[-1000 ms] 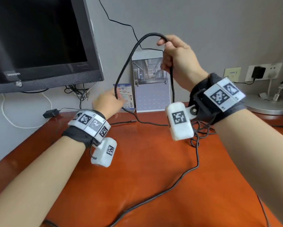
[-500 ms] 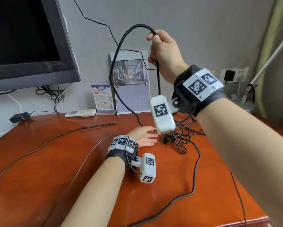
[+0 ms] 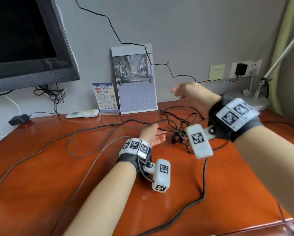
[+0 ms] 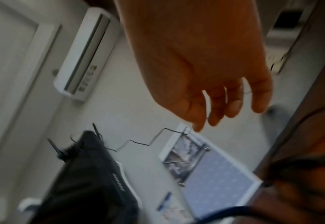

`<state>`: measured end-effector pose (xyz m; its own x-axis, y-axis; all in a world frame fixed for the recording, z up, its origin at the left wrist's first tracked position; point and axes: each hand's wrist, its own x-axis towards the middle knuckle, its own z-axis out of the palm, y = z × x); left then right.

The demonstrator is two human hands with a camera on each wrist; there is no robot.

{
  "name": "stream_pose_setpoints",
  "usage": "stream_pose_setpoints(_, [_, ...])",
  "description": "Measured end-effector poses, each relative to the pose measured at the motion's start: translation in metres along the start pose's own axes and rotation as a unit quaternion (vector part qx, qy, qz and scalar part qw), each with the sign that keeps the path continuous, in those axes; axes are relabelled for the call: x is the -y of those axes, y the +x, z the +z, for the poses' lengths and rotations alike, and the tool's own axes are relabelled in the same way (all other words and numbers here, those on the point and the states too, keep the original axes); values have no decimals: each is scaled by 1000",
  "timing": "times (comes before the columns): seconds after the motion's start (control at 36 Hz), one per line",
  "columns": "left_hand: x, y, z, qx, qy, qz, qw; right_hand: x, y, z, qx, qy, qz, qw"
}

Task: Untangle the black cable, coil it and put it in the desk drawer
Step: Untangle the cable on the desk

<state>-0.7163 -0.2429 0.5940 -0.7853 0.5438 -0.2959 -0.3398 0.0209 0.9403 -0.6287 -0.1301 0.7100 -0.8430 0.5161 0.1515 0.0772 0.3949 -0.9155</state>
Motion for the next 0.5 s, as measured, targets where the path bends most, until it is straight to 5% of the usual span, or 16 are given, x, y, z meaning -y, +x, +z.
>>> stream_pose_setpoints(0.08, [-2, 1, -1, -19, -21, 41, 999, -37, -10, -13, 55, -142, 88, 984])
stream_pose_setpoints(0.17, [-4, 4, 1, -32, -32, 70, 997, -49, -18, -11, 108, -316, 123, 935])
stream_pose_setpoints(0.33, [-8, -1, 4, 6, 12, 115, 993, -45, -27, 11, 207, -430, 80, 875])
stream_pose_setpoints(0.42, [-9, -5, 4, 25, 45, 135, 990, -44, -28, 18, 209, -440, 52, 872])
stream_pose_setpoints(0.5, [-13, -8, 4, 20, 59, 150, 987, -49, -23, 21, 183, -385, 50, 903])
